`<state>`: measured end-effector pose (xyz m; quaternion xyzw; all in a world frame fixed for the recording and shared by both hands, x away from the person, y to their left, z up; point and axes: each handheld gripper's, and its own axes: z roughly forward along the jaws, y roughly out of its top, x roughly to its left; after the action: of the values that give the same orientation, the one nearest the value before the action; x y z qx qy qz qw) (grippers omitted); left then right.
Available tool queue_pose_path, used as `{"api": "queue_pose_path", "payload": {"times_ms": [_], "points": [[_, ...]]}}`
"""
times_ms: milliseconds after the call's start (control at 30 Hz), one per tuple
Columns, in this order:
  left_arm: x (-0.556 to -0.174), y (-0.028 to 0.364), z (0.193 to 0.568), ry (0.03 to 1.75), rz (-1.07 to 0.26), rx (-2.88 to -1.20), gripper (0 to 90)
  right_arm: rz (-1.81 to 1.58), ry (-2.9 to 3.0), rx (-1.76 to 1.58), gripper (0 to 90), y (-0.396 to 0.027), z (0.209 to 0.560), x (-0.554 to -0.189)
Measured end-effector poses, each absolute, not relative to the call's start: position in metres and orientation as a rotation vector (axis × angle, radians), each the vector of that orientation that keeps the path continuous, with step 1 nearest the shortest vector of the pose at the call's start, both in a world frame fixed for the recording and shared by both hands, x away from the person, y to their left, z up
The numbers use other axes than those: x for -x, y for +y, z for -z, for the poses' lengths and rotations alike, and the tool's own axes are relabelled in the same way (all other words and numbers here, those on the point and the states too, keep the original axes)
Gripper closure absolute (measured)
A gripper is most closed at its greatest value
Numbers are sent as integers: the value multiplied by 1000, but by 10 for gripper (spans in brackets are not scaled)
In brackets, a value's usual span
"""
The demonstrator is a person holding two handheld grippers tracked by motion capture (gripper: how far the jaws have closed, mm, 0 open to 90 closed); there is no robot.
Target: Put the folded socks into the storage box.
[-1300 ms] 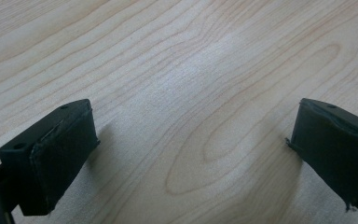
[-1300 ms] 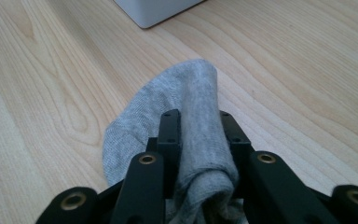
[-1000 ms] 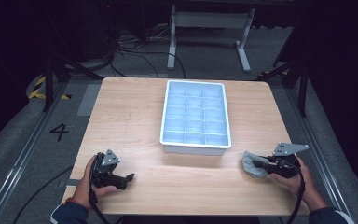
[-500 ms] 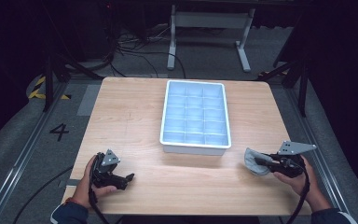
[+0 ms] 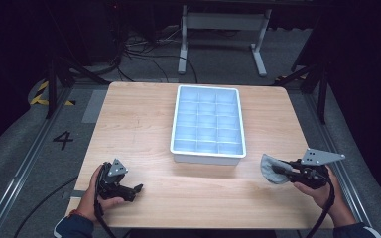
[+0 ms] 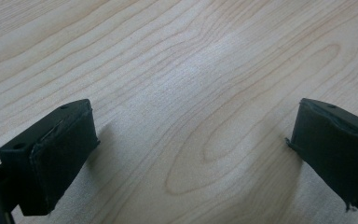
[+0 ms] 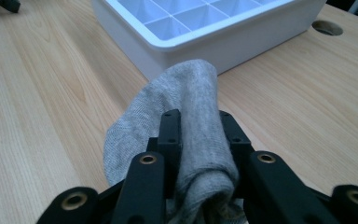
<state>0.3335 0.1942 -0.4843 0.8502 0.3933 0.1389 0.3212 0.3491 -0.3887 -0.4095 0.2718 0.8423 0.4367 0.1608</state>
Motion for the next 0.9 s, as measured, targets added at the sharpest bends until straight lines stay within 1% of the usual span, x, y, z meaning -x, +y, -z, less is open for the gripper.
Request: {"api": "queue_pose_path", "payload": {"times_ms": [267, 900], "points": [[-333, 194, 484, 1033, -366, -2233, 5, -1268, 2378, -751, 748, -387, 398, -348], [-333, 194, 484, 1033, -366, -2232, 5, -1268, 2354, -675, 748, -379, 372, -357]]}}
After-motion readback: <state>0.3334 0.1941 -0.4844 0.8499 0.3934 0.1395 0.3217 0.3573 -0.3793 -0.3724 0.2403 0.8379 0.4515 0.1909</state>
